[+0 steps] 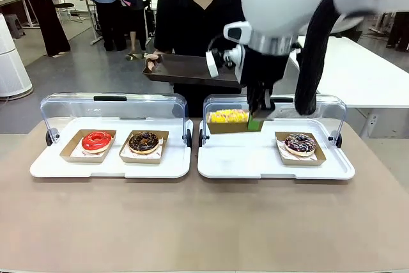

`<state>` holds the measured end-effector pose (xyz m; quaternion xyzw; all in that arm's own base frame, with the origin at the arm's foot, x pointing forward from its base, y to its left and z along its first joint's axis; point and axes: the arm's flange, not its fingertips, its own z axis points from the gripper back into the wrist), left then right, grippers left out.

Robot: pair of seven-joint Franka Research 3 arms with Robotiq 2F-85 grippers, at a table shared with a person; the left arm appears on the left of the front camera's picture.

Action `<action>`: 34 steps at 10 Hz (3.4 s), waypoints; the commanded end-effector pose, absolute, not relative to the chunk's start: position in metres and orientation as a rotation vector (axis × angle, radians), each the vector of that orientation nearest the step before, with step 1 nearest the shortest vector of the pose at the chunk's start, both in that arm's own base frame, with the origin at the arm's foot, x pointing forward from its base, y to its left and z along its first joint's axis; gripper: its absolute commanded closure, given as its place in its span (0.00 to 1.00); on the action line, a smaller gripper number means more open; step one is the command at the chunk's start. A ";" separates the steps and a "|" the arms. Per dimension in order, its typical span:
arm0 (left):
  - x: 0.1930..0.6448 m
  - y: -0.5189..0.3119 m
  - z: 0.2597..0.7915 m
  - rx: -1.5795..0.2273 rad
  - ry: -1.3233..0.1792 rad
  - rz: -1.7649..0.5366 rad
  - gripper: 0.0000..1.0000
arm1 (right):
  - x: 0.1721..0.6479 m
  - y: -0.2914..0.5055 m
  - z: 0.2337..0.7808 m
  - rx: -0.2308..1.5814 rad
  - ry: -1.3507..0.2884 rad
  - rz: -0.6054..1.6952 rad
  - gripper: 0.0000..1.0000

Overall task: Provide the desired donut to the person.
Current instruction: Pick up and lift the Paper togo box containing the Donut pointed at by the person, then place the picked Paper togo box onto the Handle tray extended by the person.

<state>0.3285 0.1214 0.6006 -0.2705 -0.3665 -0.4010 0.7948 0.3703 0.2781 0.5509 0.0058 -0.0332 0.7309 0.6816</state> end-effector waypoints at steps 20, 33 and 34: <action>0.328 0.121 0.602 -0.590 -0.790 -0.864 0.00 | 0.374 0.304 0.653 -0.111 -0.146 1.630 1.00; 0.328 0.121 0.602 -0.590 -0.790 -0.864 0.00 | 0.496 0.262 0.633 -0.094 -0.241 1.606 0.98; 0.328 0.121 0.602 -0.590 -0.790 -0.864 0.00 | 0.510 0.258 0.625 -0.066 -0.295 1.625 0.98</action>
